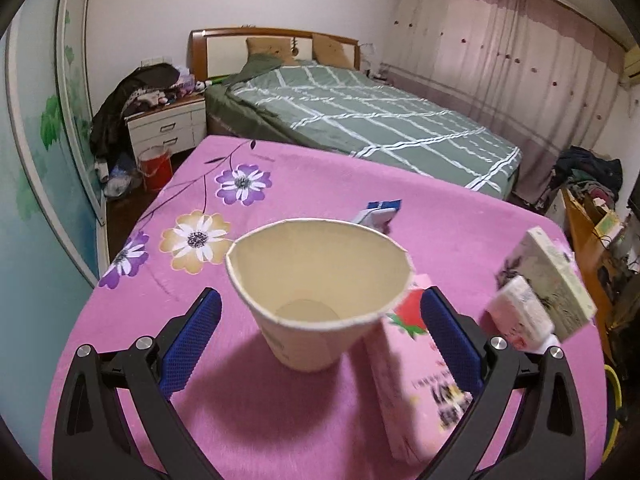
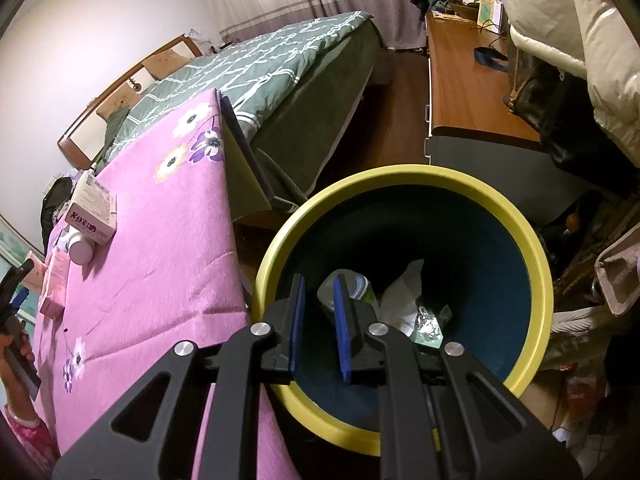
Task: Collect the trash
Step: 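Grasp the paper cup with the left tool, then carry the paper cup over the bin and open the left tool, then reach the right tool to the pink strawberry milk carton and grasp it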
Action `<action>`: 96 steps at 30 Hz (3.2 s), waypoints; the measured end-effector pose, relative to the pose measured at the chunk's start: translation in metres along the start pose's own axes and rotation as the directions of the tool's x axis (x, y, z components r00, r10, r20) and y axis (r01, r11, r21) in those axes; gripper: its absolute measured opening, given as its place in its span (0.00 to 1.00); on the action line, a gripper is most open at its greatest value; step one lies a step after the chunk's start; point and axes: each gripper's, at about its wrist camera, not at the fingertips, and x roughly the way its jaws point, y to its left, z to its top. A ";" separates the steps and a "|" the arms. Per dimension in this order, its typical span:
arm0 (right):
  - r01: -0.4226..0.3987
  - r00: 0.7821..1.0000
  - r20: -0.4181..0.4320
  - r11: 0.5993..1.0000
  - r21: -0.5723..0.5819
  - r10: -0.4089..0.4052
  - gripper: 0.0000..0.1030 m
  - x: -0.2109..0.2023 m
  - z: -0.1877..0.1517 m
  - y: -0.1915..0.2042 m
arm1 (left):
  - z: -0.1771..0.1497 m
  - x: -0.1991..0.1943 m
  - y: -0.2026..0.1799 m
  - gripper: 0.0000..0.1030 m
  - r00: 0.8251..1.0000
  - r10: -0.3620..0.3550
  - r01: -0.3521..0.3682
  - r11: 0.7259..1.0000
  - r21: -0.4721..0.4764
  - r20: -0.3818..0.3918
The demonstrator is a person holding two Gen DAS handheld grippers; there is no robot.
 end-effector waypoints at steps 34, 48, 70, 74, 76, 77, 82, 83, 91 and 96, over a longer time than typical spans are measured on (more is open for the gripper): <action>0.078 0.996 0.054 0.996 -0.029 -0.077 0.14 -0.036 -0.016 -0.034 | -0.071 -0.135 -0.247 0.65 0.832 -0.532 0.549 0.754 0.360 -0.156; 0.146 0.987 0.061 0.989 0.032 -0.148 0.21 -0.068 -0.049 -0.087 | -0.166 -0.109 -0.420 0.65 0.725 -0.532 0.688 0.574 0.444 -0.437; 0.129 0.990 0.058 0.992 -0.008 -0.128 0.27 -0.068 -0.052 -0.065 | -0.125 -0.127 -0.334 0.94 0.753 -0.572 0.658 0.644 0.390 -0.326; 0.115 0.992 0.049 0.992 -0.052 -0.112 0.28 -0.061 -0.048 -0.043 | -0.087 -0.133 -0.268 0.95 0.820 -0.550 0.567 0.740 0.362 -0.161; 0.108 0.993 0.046 0.991 -0.078 -0.104 0.28 -0.057 -0.047 -0.030 | -0.071 -0.133 -0.235 0.95 0.850 -0.519 0.515 0.787 0.340 -0.085; 0.102 0.994 0.045 0.991 -0.090 -0.098 0.28 -0.056 -0.045 -0.022 | -0.063 -0.133 -0.216 0.95 0.865 -0.500 0.486 0.811 0.324 -0.046; 0.069 0.997 0.036 0.983 -0.173 -0.063 0.28 -0.041 -0.037 0.027 | -0.028 -0.119 -0.123 0.95 0.927 -0.360 0.327 0.913 0.242 0.106; 0.061 0.998 0.031 0.980 -0.189 -0.056 0.28 -0.038 -0.036 0.037 | -0.024 -0.117 -0.109 0.95 0.932 -0.340 0.307 0.924 0.227 0.126; -0.043 0.999 -0.028 0.938 -0.344 0.036 0.28 -0.005 -0.032 0.141 | 0.001 -0.081 0.021 0.95 0.963 -0.075 0.047 0.992 0.114 0.258; -0.136 0.991 -0.051 0.901 -0.412 0.126 0.30 0.007 -0.030 0.211 | 0.003 -0.066 0.076 0.95 0.969 -0.003 0.007 1.000 -0.015 0.246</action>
